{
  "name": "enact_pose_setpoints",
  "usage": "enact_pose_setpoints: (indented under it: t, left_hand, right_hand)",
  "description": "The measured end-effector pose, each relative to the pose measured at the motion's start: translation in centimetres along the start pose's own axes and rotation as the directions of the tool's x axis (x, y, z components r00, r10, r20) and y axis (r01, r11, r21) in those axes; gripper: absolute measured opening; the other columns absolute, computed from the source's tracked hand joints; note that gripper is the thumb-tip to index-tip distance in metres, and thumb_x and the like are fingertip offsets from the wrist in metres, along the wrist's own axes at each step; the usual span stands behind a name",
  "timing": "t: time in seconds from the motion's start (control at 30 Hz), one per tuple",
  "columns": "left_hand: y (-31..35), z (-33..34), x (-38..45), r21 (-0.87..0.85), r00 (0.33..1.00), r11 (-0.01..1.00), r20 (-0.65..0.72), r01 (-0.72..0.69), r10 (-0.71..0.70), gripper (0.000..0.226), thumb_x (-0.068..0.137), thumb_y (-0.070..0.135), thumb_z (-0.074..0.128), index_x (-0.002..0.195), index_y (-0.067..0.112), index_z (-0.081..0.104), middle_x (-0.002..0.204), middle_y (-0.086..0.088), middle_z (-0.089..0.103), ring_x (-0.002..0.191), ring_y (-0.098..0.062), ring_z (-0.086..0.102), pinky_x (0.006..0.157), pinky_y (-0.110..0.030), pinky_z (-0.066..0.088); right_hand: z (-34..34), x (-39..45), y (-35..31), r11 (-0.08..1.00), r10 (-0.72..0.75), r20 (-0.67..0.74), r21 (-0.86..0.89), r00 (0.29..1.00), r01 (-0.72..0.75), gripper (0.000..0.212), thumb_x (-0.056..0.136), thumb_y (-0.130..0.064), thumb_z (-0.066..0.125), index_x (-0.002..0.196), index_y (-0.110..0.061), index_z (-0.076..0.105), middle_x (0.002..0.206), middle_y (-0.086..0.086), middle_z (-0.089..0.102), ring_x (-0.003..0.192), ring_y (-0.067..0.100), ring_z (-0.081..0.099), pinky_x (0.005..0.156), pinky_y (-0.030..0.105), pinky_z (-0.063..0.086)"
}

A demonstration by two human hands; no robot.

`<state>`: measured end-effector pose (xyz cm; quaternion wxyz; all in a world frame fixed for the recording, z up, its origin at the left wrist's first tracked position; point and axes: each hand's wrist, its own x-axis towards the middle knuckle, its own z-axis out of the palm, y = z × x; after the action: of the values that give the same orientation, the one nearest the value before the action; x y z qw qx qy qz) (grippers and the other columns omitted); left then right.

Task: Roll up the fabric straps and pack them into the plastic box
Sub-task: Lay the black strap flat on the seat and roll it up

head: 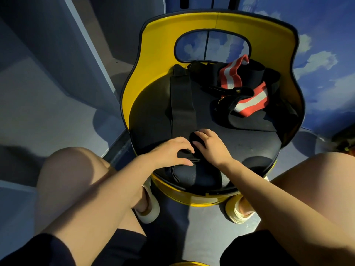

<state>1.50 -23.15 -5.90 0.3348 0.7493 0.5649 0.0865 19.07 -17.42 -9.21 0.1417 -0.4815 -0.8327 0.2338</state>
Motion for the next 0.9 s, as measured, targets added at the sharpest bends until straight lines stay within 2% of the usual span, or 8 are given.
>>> enact_pose_setpoints:
  t: [0.07, 0.2, 0.3, 0.37, 0.47, 0.6, 0.8, 0.9]
  left_hand:
    - [0.1, 0.3, -0.2, 0.030, 0.999, 1.000, -0.033, 0.005, -0.004, 0.028, 0.085, 0.032, 0.066, 0.112, 0.024, 0.066, 0.130, 0.007, 0.052, 0.122, -0.009, 0.046, 0.102, -0.026, 0.034]
    - [0.4, 0.8, -0.1, 0.032, 0.990, 0.999, -0.134, 0.042, -0.037, 0.025, 0.088, 0.029, 0.063, 0.111, 0.021, 0.070, 0.127, 0.007, 0.060, 0.125, -0.009, 0.048, 0.104, -0.024, 0.031]
    - [0.6, 1.0, 0.0, 0.036, 0.981, 0.996, -0.179, 0.078, -0.071, 0.025, 0.089, 0.030, 0.062, 0.111, 0.021, 0.070, 0.125, 0.007, 0.062, 0.122, -0.007, 0.051, 0.103, -0.021, 0.030]
    - [0.9, 1.2, 0.0, 0.044, 0.978, 0.996, -0.200, 0.077, -0.067, 0.026, 0.089, 0.027, 0.061, 0.112, 0.019, 0.069, 0.124, 0.004, 0.063, 0.118, -0.011, 0.055, 0.105, -0.027, 0.038]
    - [1.4, 1.8, -0.1, 0.075, 0.972, 0.996, -0.231, 0.054, -0.035, 0.028, 0.091, 0.024, 0.060, 0.116, 0.015, 0.067, 0.127, 0.000, 0.062, 0.122, -0.014, 0.053, 0.104, -0.033, 0.040]
    - [1.4, 2.2, -0.3, 0.175, 0.974, 0.983, -0.226, 0.057, -0.016, 0.031, 0.095, 0.026, 0.053, 0.123, 0.017, 0.063, 0.135, 0.003, 0.056, 0.130, -0.008, 0.044, 0.107, -0.028, 0.031]
    - [1.3, 2.8, -0.4, 0.165, 0.982, 0.982, -0.180, 0.090, -0.060, 0.030, 0.095, 0.027, 0.052, 0.123, 0.019, 0.063, 0.137, 0.005, 0.053, 0.133, -0.009, 0.041, 0.112, -0.031, 0.028]
    - [1.7, 2.8, -1.0, 0.123, 0.992, 0.989, -0.102, 0.085, -0.072, 0.034, 0.094, 0.029, 0.054, 0.125, 0.018, 0.061, 0.142, 0.004, 0.047, 0.137, -0.009, 0.034, 0.114, -0.030, 0.025]
  right_hand:
    - [-0.3, -0.4, -0.3, 0.997, 0.047, -0.017, 0.055, 0.999, -0.046, 0.041, 0.093, -0.025, 0.055, 0.131, -0.009, 0.052, 0.122, 0.010, 0.054, 0.116, 0.027, 0.048, 0.097, 0.029, 0.037]
    - [-1.1, -1.0, -0.7, 0.974, 0.183, 0.034, 0.126, 0.982, -0.186, 0.036, 0.092, -0.024, 0.057, 0.126, -0.013, 0.058, 0.105, 0.009, 0.066, 0.100, 0.024, 0.061, 0.083, 0.025, 0.043]
    - [-2.0, -1.4, -0.9, 0.933, 0.257, 0.178, 0.210, 0.950, -0.292, 0.032, 0.094, -0.017, 0.053, 0.126, -0.012, 0.055, 0.070, 0.001, 0.062, 0.060, 0.012, 0.061, 0.050, 0.015, 0.047]
    - [-2.6, -1.7, -1.1, 0.859, 0.297, 0.319, 0.322, 0.900, -0.398, 0.035, 0.095, -0.011, 0.051, 0.130, -0.011, 0.050, 0.064, 0.001, 0.061, 0.048, 0.010, 0.060, 0.040, 0.016, 0.048]
    - [-2.9, -2.1, -1.4, 0.697, 0.319, 0.463, 0.476, 0.827, -0.536, 0.042, 0.094, -0.001, 0.047, 0.135, -0.008, 0.040, 0.069, 0.010, 0.064, 0.044, 0.010, 0.064, 0.045, 0.022, 0.054]
    - [-2.7, -3.0, -1.0, 0.534, 0.321, 0.477, 0.622, 0.818, -0.572, 0.040, 0.093, 0.007, 0.047, 0.132, 0.000, 0.040, 0.075, 0.015, 0.062, 0.044, 0.010, 0.063, 0.045, 0.020, 0.053]
    - [-2.5, -4.0, -1.1, 0.641, 0.328, 0.432, 0.551, 0.840, -0.534, 0.038, 0.090, 0.008, 0.052, 0.127, 0.003, 0.046, 0.070, 0.009, 0.060, 0.039, 0.002, 0.056, 0.045, 0.015, 0.050]
    - [-2.5, -4.5, -1.1, 0.670, 0.332, 0.415, 0.528, 0.847, -0.522, 0.038, 0.089, 0.008, 0.053, 0.126, 0.003, 0.047, 0.069, 0.009, 0.059, 0.037, 0.002, 0.055, 0.044, 0.014, 0.049]
